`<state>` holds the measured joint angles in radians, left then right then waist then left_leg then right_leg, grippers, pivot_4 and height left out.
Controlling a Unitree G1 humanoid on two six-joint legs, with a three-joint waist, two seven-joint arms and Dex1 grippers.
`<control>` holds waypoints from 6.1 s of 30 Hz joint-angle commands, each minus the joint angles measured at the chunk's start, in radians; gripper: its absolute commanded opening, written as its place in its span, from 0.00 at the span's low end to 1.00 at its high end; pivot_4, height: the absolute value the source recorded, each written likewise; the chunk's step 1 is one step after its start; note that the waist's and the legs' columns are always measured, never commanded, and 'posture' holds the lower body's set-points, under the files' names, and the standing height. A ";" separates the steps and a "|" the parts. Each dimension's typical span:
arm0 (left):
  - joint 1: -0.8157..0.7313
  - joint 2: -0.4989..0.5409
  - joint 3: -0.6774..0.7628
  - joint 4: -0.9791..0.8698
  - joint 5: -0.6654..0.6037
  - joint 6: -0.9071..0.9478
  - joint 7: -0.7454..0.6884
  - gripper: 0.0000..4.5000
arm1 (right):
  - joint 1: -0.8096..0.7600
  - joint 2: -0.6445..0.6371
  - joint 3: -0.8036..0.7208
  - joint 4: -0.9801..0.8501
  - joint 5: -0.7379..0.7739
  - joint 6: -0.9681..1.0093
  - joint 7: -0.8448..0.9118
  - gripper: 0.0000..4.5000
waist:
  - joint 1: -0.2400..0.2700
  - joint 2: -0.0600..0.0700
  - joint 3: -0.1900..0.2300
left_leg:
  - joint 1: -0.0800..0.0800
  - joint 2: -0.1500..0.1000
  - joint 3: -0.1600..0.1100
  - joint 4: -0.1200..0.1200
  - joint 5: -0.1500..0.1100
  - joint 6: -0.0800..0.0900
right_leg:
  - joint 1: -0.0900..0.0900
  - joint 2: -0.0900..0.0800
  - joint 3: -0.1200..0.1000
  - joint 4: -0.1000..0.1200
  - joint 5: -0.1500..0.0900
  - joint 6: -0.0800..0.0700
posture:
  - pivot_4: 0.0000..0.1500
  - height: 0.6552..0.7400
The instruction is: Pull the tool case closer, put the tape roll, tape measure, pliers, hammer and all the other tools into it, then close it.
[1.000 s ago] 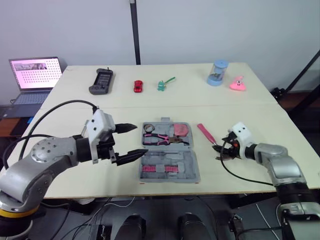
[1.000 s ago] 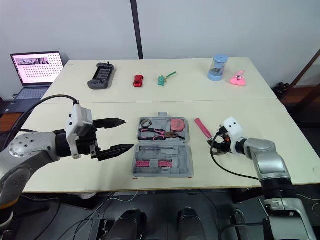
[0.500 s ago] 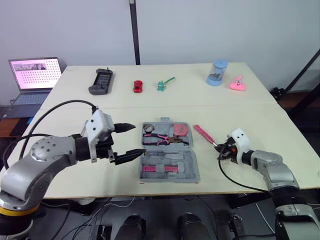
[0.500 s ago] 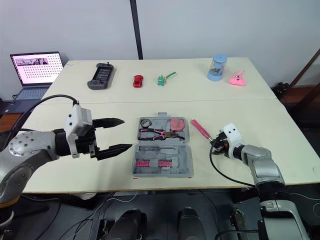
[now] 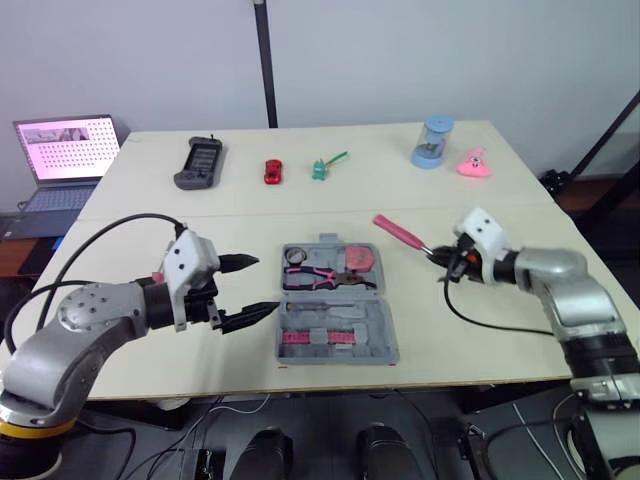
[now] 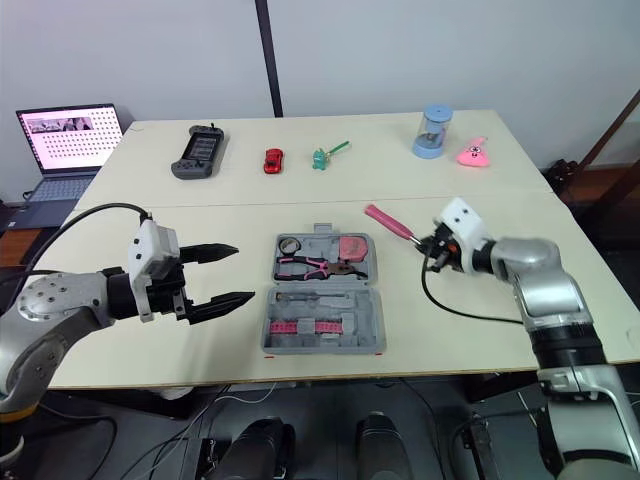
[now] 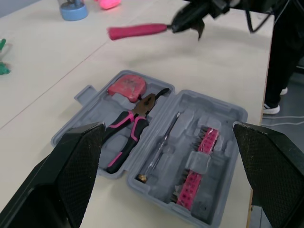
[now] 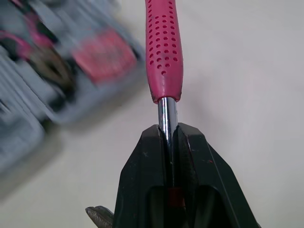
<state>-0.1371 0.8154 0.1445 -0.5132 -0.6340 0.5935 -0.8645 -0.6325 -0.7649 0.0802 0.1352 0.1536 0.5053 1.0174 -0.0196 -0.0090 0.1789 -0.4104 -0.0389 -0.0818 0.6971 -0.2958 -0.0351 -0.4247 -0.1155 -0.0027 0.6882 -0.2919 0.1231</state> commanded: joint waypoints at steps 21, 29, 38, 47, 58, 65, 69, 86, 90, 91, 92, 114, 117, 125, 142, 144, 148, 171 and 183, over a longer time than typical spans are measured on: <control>0.223 0.015 0.139 -0.037 0.036 -0.063 0.000 1.00 | -0.165 0.066 0.447 -0.200 -0.197 0.078 0.238 0.01 | 0.006 -0.001 0.001 | -0.002 -0.001 -0.001 0.000 0.000 0.000 | -0.001 -0.003 -0.001 -0.001 0.000 0.000 | 1.00 0.24; 0.214 0.021 0.134 -0.038 0.030 -0.048 -0.009 1.00 | -0.140 0.101 0.487 -0.198 -0.237 0.112 0.214 0.01 | 0.005 -0.001 0.001 | -0.002 -0.001 -0.001 0.000 0.000 0.000 | -0.002 -0.003 -0.001 -0.001 0.000 0.000 | 1.00 0.24; 0.217 0.019 0.137 -0.045 0.033 -0.049 -0.004 1.00 | -0.128 0.124 0.502 -0.193 -0.263 0.128 0.197 0.01 | 0.005 -0.001 0.001 | -0.002 -0.001 -0.001 0.000 0.000 0.000 | -0.002 -0.003 -0.001 -0.001 0.000 0.000 | 1.00 0.24; 0.214 0.019 0.132 -0.046 0.035 -0.048 -0.003 1.00 | -0.107 0.140 0.524 -0.163 -0.295 0.111 0.169 0.01 | 0.005 -0.001 0.001 | -0.002 -0.001 -0.001 0.000 0.000 0.000 | -0.002 -0.003 -0.001 -0.001 0.000 0.000 | 1.00 0.24; 0.185 0.010 0.112 -0.041 0.052 -0.062 0.006 1.00 | -0.094 0.155 0.495 -0.171 -0.283 0.142 0.150 0.21 | 0.003 -0.001 0.001 | -0.002 -0.001 -0.001 0.000 0.000 0.000 | -0.002 -0.002 -0.001 -0.001 0.000 0.000 | 1.00 0.24; 0.167 0.003 0.099 -0.031 0.059 -0.065 0.000 1.00 | -0.097 0.135 0.433 -0.224 -0.227 0.135 0.171 0.69 | 0.004 -0.001 0.001 | -0.002 -0.001 -0.001 0.000 0.000 0.000 | -0.002 -0.002 -0.001 -0.001 0.000 0.000 | 1.00 0.24; 0.161 -0.001 0.091 -0.026 0.063 -0.071 -0.002 1.00 | -0.057 0.137 0.321 -0.259 -0.134 0.078 0.168 0.69 | 0.005 -0.001 0.001 | -0.002 -0.001 -0.001 0.000 0.000 0.000 | -0.001 -0.002 -0.001 -0.001 0.000 0.000 | 1.00 0.24; 0.148 -0.010 0.064 -0.003 0.082 -0.096 -0.008 1.00 | 0.037 0.270 0.326 -0.038 -0.129 -0.147 0.075 0.01 | 0.004 -0.001 0.001 | -0.001 -0.001 -0.001 0.000 0.000 0.000 | -0.001 -0.002 -0.001 -0.001 0.000 0.000 | 1.00 0.24; 0.156 -0.007 0.065 -0.009 0.083 -0.092 -0.011 1.00 | 0.063 0.302 0.349 0.001 -0.133 -0.135 0.064 0.01 | 0.004 -0.001 0.001 | -0.001 -0.001 -0.001 0.000 0.000 0.000 | -0.001 -0.002 -0.001 -0.001 0.000 0.000 | 1.00 0.24; 0.158 0.000 0.059 -0.012 0.093 -0.092 -0.012 1.00 | 0.067 0.314 0.356 0.022 -0.145 -0.117 0.047 0.01 | 0.003 -0.001 0.001 | -0.001 -0.001 -0.001 0.000 0.000 0.000 | -0.001 -0.002 -0.001 -0.001 0.000 0.000 | 1.00 0.24; 0.158 0.004 0.056 -0.015 0.096 -0.091 -0.013 1.00 | 0.071 0.316 0.368 0.040 -0.163 -0.110 0.039 0.01 | 0.002 -0.001 0.001 | -0.001 -0.001 -0.001 0.000 0.000 0.000 | -0.001 -0.002 -0.001 -0.001 0.000 0.000 | 1.00 0.24; 0.154 0.006 0.060 -0.036 0.086 -0.070 0.005 1.00 | 0.100 0.336 0.362 0.100 -0.152 0.053 0.033 0.01 | 0.003 -0.005 -0.010 | 0.003 -0.001 -0.002 -0.001 0.000 0.000 | 0.004 -0.001 -0.001 -0.001 0.000 0.000 | 1.00 0.24; 0.159 -0.006 0.067 -0.025 0.085 -0.078 0.010 1.00 | 0.100 0.347 0.274 0.038 -0.084 -0.050 0.043 0.01 | 0.004 -0.005 -0.009 | 0.003 0.000 -0.002 -0.001 0.000 0.000 | 0.004 -0.001 -0.001 -0.001 0.000 0.000 | 1.00 0.24; 0.204 -0.094 0.143 0.077 0.115 -0.167 0.065 1.00 | 0.121 0.292 0.010 0.053 0.054 -0.155 0.002 0.41 | 0.006 -0.004 -0.007 | 0.000 -0.001 -0.002 -0.001 0.000 0.000 | 0.000 -0.002 -0.001 -0.001 0.000 0.000 | 1.00 0.24; 0.488 -0.278 0.522 0.578 0.184 -0.564 0.191 1.00 | 0.439 0.070 -0.417 0.264 0.211 -0.355 -0.002 1.00 | 0.009 -0.004 -0.006 | 0.000 0.000 0.000 -0.001 -0.001 0.002 | 0.001 -0.003 0.000 -0.002 0.000 -0.001 | 1.00 0.24; 0.508 -0.269 0.557 0.623 0.167 -0.575 0.170 1.00 | 0.449 0.085 -0.425 0.263 0.226 -0.343 -0.013 1.00 | 0.009 -0.004 -0.007 | 0.000 0.000 0.000 0.000 -0.001 0.002 | 0.002 -0.004 0.000 -0.003 -0.001 -0.002 | 1.00 0.24; 0.520 -0.252 0.598 0.680 0.149 -0.593 0.146 1.00 | 0.451 0.100 -0.419 0.247 0.238 -0.335 -0.026 1.00 | 0.009 -0.004 -0.007 | 0.000 0.000 0.000 0.000 -0.001 0.002 | 0.002 -0.004 0.000 -0.003 -0.002 -0.004 | 1.00 0.24; 0.577 -0.369 0.509 0.213 0.123 -0.343 0.374 1.00 | -0.118 0.090 0.067 -0.264 0.381 0.233 0.255 1.00 | 0.011 -0.004 -0.006 | -0.003 0.001 -0.002 -0.001 -0.002 0.002 | -0.001 -0.005 -0.001 -0.005 -0.001 -0.003 | 1.00 0.24; 0.476 -0.308 0.491 0.112 0.124 -0.101 0.520 1.00 | -0.271 0.108 0.133 -0.280 0.404 0.284 0.301 1.00 | 0.012 -0.005 -0.006 | -0.004 0.000 -0.002 -0.001 -0.002 0.002 | -0.002 -0.006 -0.002 -0.006 0.000 -0.001 | 1.00 0.24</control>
<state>0.3593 0.4810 0.6372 -0.3771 -0.5053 0.4657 -0.3652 -0.8722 -0.6543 0.2274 -0.1154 0.5517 0.7929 1.3167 -0.0073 -0.0138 0.1726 -0.4146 -0.0394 -0.0846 0.6965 -0.2975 -0.0333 -0.4263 -0.1201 -0.0048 0.6825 -0.2921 0.1216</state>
